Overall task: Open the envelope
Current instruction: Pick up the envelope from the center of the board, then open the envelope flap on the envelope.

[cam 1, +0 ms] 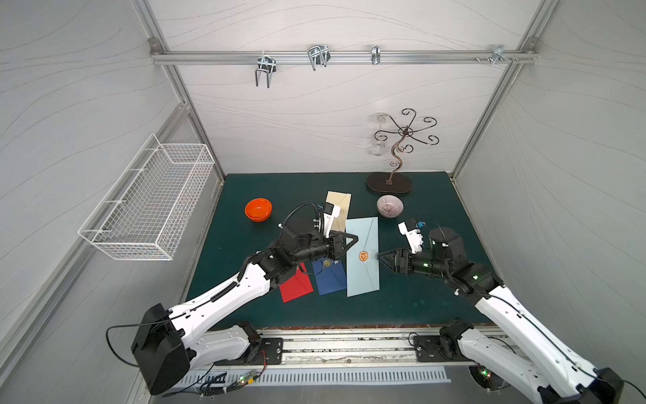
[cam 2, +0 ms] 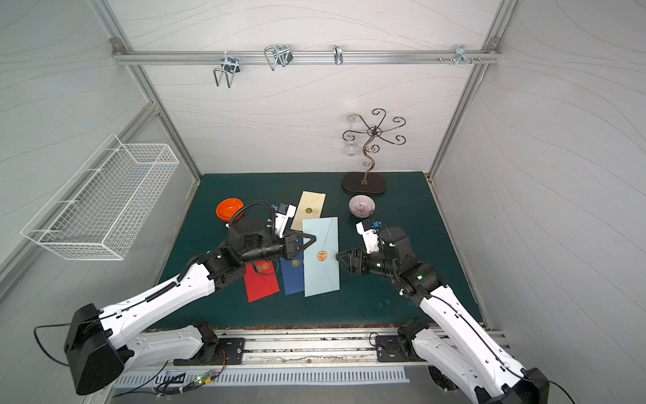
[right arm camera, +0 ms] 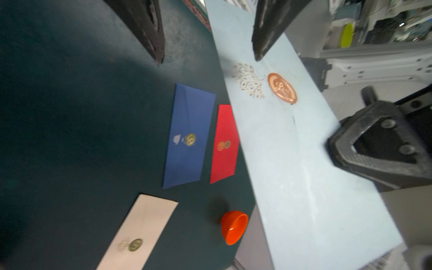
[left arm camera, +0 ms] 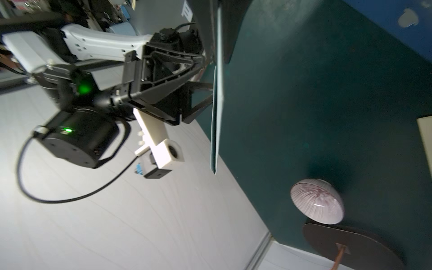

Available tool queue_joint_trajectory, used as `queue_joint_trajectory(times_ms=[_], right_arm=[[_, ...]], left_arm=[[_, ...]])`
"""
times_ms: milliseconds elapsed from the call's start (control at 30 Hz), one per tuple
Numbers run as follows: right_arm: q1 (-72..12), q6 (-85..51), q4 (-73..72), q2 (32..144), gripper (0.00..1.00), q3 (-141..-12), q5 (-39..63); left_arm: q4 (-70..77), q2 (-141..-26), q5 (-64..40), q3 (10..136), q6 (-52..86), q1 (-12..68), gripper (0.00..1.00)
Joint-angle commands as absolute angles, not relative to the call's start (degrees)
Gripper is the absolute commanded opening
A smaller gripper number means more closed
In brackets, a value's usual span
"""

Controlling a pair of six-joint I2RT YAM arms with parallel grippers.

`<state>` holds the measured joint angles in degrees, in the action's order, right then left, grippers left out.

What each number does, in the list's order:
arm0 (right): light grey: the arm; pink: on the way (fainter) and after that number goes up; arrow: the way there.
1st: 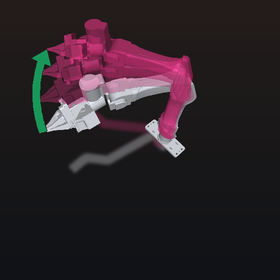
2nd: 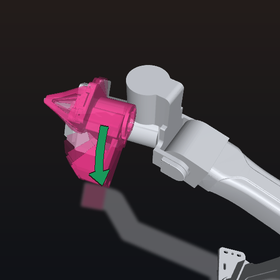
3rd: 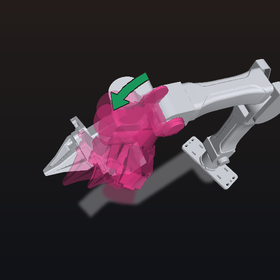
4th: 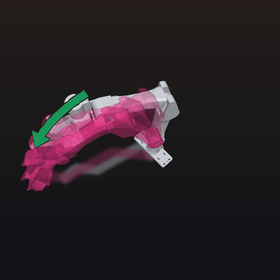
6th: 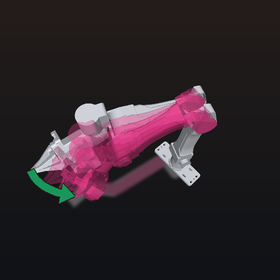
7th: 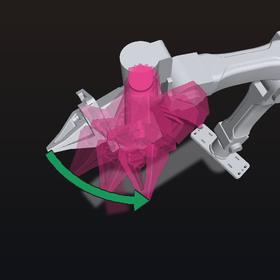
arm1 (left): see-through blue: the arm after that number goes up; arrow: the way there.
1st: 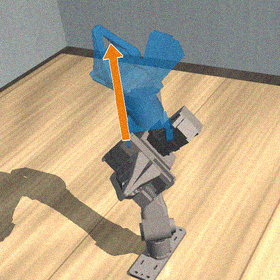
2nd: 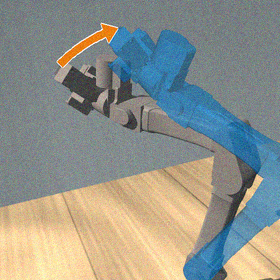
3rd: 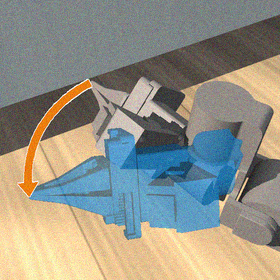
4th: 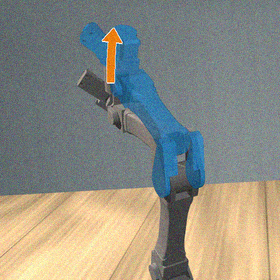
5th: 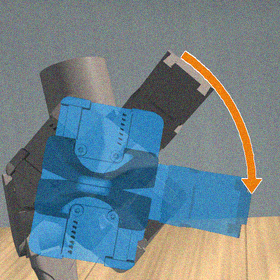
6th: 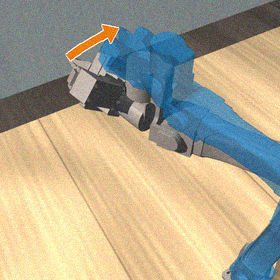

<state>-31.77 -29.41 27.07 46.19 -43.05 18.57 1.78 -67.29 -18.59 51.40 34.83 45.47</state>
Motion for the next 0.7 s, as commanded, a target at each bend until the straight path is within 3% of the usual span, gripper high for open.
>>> queue_joint_trajectory(times_ms=[0,67,133,267,367,567,667], right_arm=[[-31.7,-30.7,36.1,46.9,0.69,-46.0,6.8],[-31.3,-31.5,37.4,46.8,0.77,-46.7,5.5],[-30.6,-33.5,38.1,46.0,0.98,-47.3,5.2],[-27.6,-44.6,39.9,42.4,0.99,-45.3,4.4],[-25.0,-46.9,33.0,38.7,0.99,-39.5,11.7],[-25.2,-46.3,29.2,39.7,0.92,-38.9,19.7],[-27.4,-46.2,30.8,41.6,0.89,-40.6,17.8]], left_arm=[[-7.4,-69.4,-4.8,57.4,28.8,49.5,0.0],[-9.3,-70.7,0.2,58.8,27.9,51.7,0.0],[-10.1,-72.1,4.9,59.6,27.1,53.9,0.0],[-10.2,-74.5,14.7,60.7,24.9,58.9,0.0],[-8.4,-76.4,19.5,60.8,24.4,62.0,0.0],[-1.6,-79.4,16.0,59.5,26.5,63.5,0.0],[1.4,-80.3,14.4,58.4,27.6,63.5,0.0]])
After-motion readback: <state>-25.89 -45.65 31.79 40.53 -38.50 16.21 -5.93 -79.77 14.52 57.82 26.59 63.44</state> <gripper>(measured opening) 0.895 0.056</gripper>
